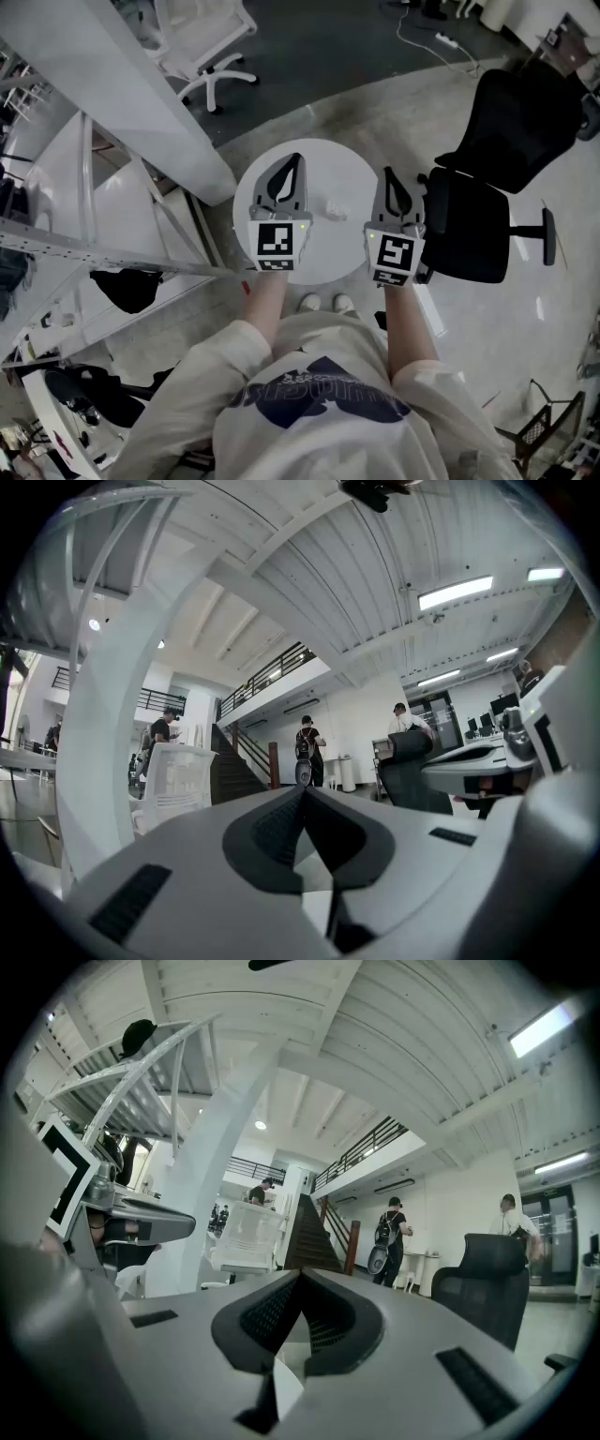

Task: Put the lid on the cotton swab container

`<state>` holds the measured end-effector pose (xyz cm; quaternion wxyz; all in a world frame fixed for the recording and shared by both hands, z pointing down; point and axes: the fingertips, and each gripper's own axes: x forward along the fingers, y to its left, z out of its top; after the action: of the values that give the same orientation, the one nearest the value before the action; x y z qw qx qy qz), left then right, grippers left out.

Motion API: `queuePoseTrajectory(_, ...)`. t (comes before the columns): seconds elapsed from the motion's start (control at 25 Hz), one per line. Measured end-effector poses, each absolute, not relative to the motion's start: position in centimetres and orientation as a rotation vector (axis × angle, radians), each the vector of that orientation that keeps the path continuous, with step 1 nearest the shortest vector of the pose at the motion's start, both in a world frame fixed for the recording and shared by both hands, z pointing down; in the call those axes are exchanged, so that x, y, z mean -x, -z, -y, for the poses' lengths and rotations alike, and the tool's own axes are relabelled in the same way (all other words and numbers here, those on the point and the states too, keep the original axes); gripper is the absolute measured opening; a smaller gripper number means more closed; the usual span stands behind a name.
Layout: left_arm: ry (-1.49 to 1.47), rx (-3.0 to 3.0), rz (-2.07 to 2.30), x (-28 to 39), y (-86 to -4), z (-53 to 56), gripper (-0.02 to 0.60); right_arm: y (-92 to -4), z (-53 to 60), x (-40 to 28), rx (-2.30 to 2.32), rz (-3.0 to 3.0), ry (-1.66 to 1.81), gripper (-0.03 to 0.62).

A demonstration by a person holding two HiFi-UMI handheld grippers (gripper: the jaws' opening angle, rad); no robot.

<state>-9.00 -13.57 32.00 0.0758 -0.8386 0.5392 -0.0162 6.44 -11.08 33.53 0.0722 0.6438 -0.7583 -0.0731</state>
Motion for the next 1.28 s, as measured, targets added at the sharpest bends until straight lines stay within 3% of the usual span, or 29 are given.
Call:
queuePoseTrajectory(0.56,0.05,2.532,-1.599,9.1,-32.1,13.9,-0.005,-33.7,11.4,-6.9,-1.922,2.337,0.176,0.006)
queuePoseTrajectory(1.0,0.052,2.658,-1.392,12.2,-29.8,13.8,-0.002,-32.3,10.9,-12.1,-1.955,2.561,-0.016,0.011)
queuePoseTrajectory(1.2,0.128,2.7,-1.302,12.6,-30.3,13.7,0.092,-32.7,11.2,-13.2,-1.885,2.577,-0.032,0.028)
queuePoseTrajectory(1.28,0.151,2.728,-1.26,12.3,-30.7,13.4,0.116,-33.5,11.4,-13.2,-1.813,2.594,-0.06,0.069)
